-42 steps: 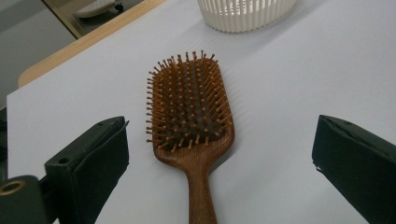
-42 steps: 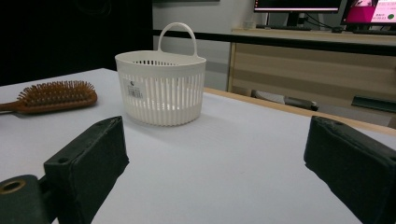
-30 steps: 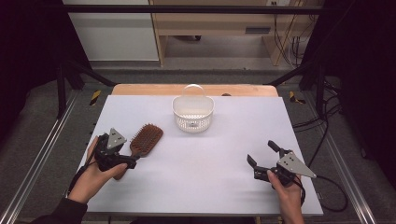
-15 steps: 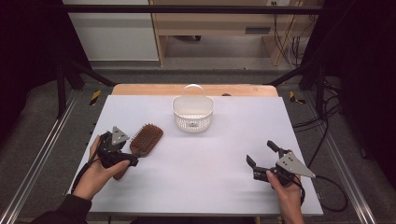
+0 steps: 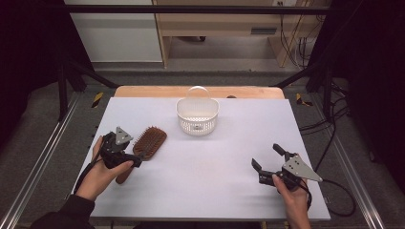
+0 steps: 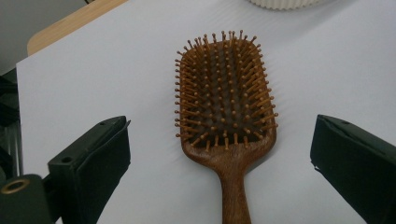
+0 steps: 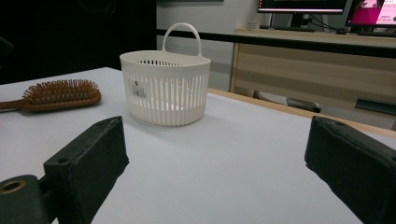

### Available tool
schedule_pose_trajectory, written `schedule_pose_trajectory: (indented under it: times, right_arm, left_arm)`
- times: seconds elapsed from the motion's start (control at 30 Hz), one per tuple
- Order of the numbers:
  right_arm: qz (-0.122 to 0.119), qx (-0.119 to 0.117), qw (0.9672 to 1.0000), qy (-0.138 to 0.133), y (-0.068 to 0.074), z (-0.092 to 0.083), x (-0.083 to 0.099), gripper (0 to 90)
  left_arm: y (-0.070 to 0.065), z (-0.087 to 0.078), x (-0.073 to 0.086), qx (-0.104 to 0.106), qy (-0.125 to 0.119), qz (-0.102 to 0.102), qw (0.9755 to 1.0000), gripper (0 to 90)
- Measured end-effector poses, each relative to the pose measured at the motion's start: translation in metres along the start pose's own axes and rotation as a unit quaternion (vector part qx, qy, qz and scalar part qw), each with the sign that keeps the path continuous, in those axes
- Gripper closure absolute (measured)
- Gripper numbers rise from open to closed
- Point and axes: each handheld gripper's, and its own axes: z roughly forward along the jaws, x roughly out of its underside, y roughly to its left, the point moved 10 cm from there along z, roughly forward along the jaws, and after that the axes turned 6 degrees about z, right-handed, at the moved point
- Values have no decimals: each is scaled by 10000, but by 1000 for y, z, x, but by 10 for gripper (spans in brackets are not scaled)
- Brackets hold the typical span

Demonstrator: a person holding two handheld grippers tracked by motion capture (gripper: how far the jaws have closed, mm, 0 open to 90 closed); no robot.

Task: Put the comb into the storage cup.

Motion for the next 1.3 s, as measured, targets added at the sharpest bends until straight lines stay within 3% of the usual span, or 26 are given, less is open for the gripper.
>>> schedule_pose_trajectory:
  times: [0.2,0.47,1.3]
  right_arm:
    - [19,-5,10000,-14,0,-1,-1,59]
    - [37,8,10000,5,-1,0,0,59]
    - [72,15,10000,-1,-2,-1,-1,59]
  left_arm:
    - [9,1,-1,-167,-34,-103,9998,58]
    - [8,5,4,12,129,-194,9997,52]
    - [3,18,26,220,707,-319,9967,57]
